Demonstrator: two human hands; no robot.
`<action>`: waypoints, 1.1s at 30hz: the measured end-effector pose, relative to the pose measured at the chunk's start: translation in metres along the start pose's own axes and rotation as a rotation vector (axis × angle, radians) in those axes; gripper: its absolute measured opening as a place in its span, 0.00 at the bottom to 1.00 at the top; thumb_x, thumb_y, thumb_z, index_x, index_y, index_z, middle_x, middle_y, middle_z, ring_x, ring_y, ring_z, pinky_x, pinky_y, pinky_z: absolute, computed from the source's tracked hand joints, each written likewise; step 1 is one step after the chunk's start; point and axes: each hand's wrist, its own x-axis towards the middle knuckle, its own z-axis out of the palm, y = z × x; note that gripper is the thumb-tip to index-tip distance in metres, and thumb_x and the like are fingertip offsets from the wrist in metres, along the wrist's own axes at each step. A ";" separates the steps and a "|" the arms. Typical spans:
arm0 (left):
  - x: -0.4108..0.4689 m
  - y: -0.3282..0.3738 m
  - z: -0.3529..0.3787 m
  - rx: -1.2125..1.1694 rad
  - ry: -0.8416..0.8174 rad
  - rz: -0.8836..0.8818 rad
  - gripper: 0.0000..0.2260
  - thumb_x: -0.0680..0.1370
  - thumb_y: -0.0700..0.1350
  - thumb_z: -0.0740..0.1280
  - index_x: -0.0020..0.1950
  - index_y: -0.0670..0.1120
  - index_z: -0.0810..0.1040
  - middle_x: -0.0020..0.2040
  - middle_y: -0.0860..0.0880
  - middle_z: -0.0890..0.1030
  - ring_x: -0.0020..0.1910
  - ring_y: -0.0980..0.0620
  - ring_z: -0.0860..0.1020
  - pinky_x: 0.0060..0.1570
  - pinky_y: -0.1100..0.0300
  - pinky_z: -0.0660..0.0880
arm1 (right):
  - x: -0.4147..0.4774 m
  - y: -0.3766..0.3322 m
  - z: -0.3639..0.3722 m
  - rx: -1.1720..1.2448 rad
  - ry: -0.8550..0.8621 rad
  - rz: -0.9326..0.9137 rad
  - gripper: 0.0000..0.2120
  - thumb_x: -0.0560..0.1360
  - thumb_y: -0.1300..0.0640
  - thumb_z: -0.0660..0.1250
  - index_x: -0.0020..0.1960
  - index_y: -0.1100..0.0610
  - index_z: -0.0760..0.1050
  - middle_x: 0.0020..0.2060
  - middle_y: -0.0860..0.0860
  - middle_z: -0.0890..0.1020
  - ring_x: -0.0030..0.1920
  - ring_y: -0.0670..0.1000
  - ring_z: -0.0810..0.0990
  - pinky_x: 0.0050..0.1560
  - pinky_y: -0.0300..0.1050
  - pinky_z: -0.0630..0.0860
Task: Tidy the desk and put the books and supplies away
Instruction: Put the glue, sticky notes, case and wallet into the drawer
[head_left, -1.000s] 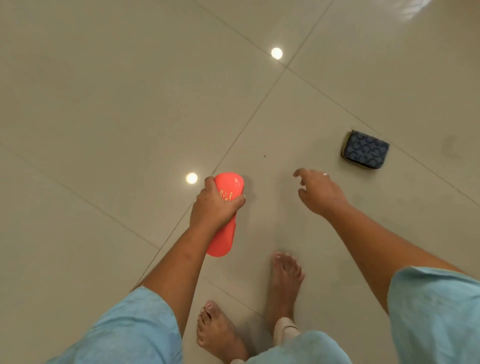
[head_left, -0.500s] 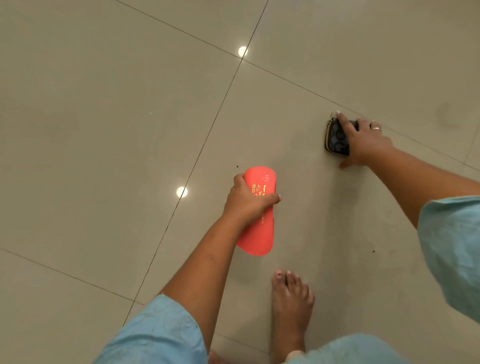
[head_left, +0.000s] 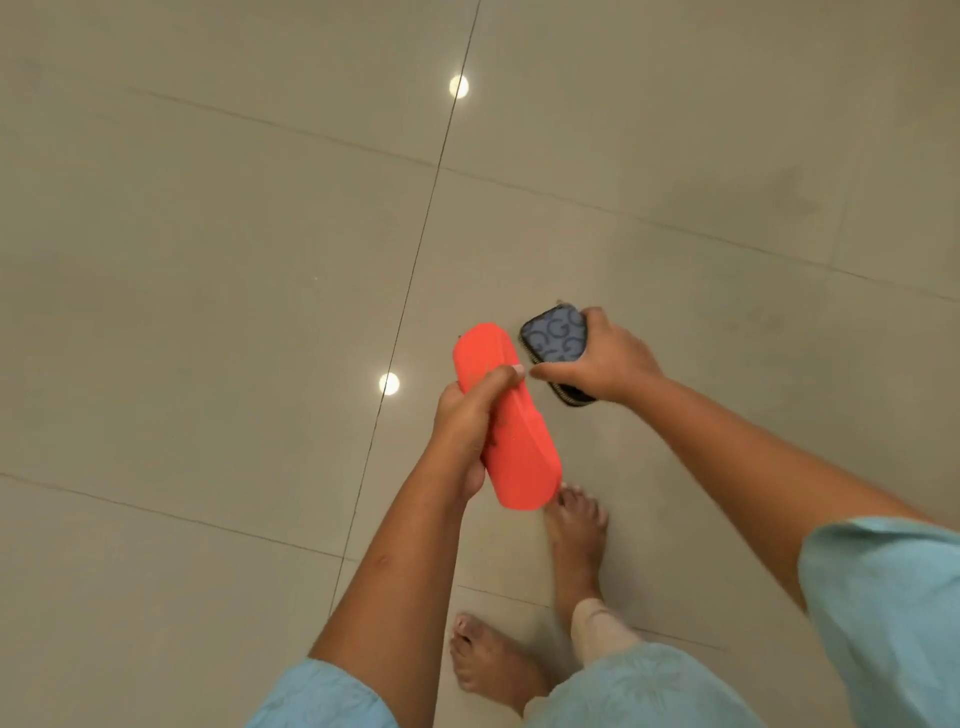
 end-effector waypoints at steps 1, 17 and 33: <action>-0.018 0.011 0.005 -0.029 -0.027 0.006 0.14 0.63 0.49 0.70 0.45 0.45 0.78 0.31 0.49 0.79 0.30 0.51 0.78 0.36 0.58 0.76 | -0.021 -0.009 -0.009 0.087 0.018 0.020 0.41 0.58 0.31 0.73 0.61 0.53 0.66 0.56 0.52 0.79 0.56 0.57 0.78 0.52 0.48 0.73; -0.351 0.153 0.065 0.083 -0.468 0.197 0.25 0.61 0.46 0.72 0.57 0.44 0.76 0.52 0.41 0.81 0.54 0.40 0.77 0.59 0.36 0.70 | -0.343 -0.107 -0.219 0.974 0.337 -0.209 0.14 0.78 0.55 0.64 0.63 0.53 0.71 0.53 0.51 0.81 0.52 0.48 0.81 0.49 0.43 0.80; -0.605 0.111 0.177 0.513 -0.809 0.249 0.35 0.56 0.49 0.73 0.63 0.42 0.73 0.54 0.37 0.82 0.52 0.34 0.80 0.47 0.40 0.79 | -0.634 -0.002 -0.324 1.148 0.440 -0.256 0.39 0.74 0.60 0.67 0.75 0.40 0.50 0.63 0.44 0.72 0.62 0.49 0.75 0.59 0.51 0.78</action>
